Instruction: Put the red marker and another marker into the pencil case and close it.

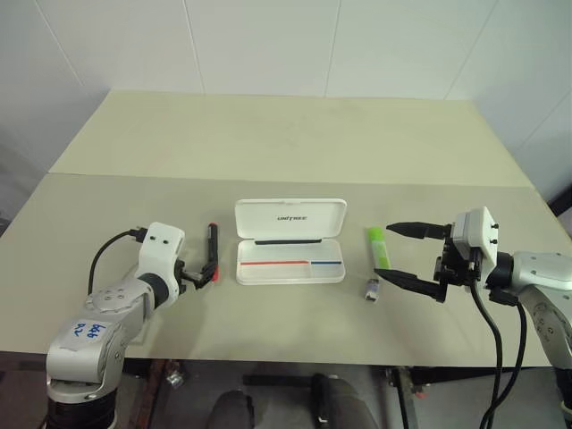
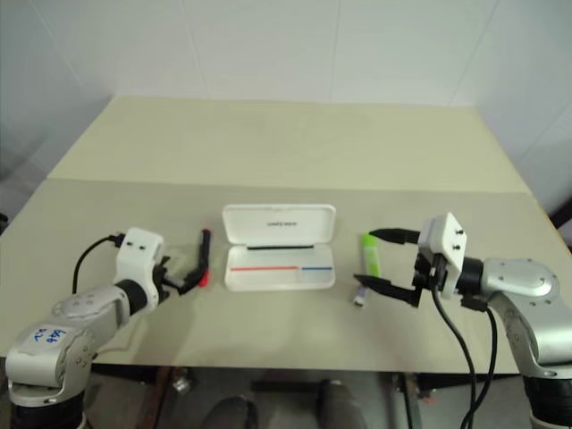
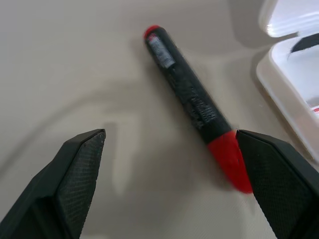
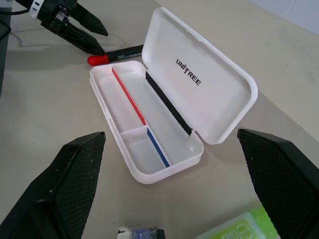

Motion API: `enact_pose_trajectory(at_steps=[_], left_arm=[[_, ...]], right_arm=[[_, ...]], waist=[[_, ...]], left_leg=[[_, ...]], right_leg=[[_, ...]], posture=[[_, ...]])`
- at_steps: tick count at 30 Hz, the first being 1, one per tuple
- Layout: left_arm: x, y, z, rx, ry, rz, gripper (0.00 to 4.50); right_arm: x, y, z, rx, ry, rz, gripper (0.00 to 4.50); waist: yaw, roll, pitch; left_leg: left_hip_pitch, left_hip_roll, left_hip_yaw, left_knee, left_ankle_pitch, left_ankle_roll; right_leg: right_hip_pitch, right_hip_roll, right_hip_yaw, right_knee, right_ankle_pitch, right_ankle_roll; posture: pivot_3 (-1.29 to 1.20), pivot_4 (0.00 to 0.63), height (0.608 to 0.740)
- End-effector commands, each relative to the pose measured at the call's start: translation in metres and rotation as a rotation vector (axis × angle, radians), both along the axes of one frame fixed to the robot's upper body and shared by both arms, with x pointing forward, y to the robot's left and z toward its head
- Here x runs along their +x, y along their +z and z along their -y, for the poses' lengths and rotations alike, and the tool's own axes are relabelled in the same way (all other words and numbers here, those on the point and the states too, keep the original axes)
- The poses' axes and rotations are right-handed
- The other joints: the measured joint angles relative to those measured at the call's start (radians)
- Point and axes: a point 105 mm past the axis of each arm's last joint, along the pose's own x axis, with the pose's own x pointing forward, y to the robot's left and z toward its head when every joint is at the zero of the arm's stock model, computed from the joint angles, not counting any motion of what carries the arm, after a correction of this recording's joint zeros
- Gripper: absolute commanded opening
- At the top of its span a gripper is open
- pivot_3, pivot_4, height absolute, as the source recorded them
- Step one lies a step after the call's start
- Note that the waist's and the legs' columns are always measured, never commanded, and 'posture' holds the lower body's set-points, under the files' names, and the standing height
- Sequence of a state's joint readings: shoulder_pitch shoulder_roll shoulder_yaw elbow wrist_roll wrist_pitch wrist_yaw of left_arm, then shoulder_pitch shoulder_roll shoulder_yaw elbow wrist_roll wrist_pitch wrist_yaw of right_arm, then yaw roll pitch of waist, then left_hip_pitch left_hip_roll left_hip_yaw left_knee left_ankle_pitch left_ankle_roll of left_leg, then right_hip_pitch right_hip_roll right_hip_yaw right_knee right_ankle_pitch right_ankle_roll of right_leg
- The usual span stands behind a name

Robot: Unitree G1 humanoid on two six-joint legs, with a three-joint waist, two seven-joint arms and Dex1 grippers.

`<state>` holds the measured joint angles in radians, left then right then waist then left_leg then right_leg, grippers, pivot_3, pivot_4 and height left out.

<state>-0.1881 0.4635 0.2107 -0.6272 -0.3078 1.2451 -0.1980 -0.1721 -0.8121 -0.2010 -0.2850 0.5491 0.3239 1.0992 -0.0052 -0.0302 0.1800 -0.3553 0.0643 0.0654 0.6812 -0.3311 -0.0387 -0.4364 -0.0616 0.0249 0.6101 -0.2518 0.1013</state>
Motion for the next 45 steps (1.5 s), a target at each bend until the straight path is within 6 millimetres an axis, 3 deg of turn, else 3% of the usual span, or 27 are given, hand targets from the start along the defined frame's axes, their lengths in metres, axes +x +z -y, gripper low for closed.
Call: enact_pose_trajectory(at_steps=[1, 11, 14, 24, 31, 37, 45], left_arm=[[0.004, 0.007, 0.005, 0.009, -0.010, 0.034, 4.46], [0.012, -0.011, -0.007, 0.061, 0.046, -0.074, 4.46], [0.013, -0.014, -0.010, 0.067, 0.062, -0.094, 3.82], [0.018, -0.013, -0.011, 0.054, 0.083, -0.093, 0.58], [0.027, 0.003, -0.032, 0.095, 0.147, -0.015, 0.58], [0.051, 0.050, -0.059, 0.168, 0.204, 0.173, 0.58], [0.070, 0.104, -0.047, 0.307, 0.011, 0.412, 0.58]], right_arm=[[-0.002, 0.009, 0.000, -0.012, -0.002, 0.045, 4.50], [-0.004, 0.008, 0.001, -0.013, -0.024, 0.047, 4.50], [-0.004, 0.007, 0.002, -0.014, -0.030, 0.048, 4.50], [-0.004, 0.008, 0.003, -0.019, -0.046, 0.055, 4.50], [-0.003, 0.009, 0.004, -0.022, -0.056, 0.063, 4.50], [-0.004, 0.010, 0.007, -0.021, -0.067, 0.071, 4.50], [-0.007, 0.022, 0.007, 0.050, -0.067, 0.106, 4.50]], waist=[[0.000, 0.000, 0.000], [0.001, -0.001, 0.000], [-0.001, -0.001, 0.000], [-0.005, -0.001, 0.000], [-0.012, -0.002, 0.001], [-0.020, -0.006, 0.004], [-0.018, -0.006, 0.004]], left_leg=[[0.000, 0.000, 0.000, 0.000, 0.000, 0.000], [0.001, 0.000, 0.000, -0.001, 0.000, 0.000], [0.001, 0.000, 0.000, -0.001, 0.000, 0.000], [0.005, 0.000, 0.000, -0.001, 0.000, 0.000], [0.005, -0.001, 0.000, -0.001, 0.000, 0.000], [0.003, -0.001, -0.001, -0.001, 0.000, 0.000], [0.001, -0.001, 0.000, -0.003, -0.004, 0.001]], right_leg=[[0.000, 0.000, 0.000, 0.000, 0.000, 0.000], [0.000, 0.000, 0.001, 0.000, -0.001, -0.002], [0.000, 0.000, 0.001, 0.000, -0.001, -0.002], [0.005, 0.001, 0.003, -0.002, -0.004, -0.007], [0.005, 0.001, 0.003, -0.003, -0.003, -0.008], [0.004, 0.001, 0.002, -0.004, -0.003, -0.008], [0.003, 0.000, 0.001, -0.008, 0.001, 0.000]], posture=[[0.00, 0.150, 0.740], [0.00, 0.150, 0.740], [0.00, 0.150, 0.740], [0.00, 0.150, 0.740], [0.00, 0.150, 0.740], [0.00, 0.150, 0.740], [0.00, 0.150, 0.740]])
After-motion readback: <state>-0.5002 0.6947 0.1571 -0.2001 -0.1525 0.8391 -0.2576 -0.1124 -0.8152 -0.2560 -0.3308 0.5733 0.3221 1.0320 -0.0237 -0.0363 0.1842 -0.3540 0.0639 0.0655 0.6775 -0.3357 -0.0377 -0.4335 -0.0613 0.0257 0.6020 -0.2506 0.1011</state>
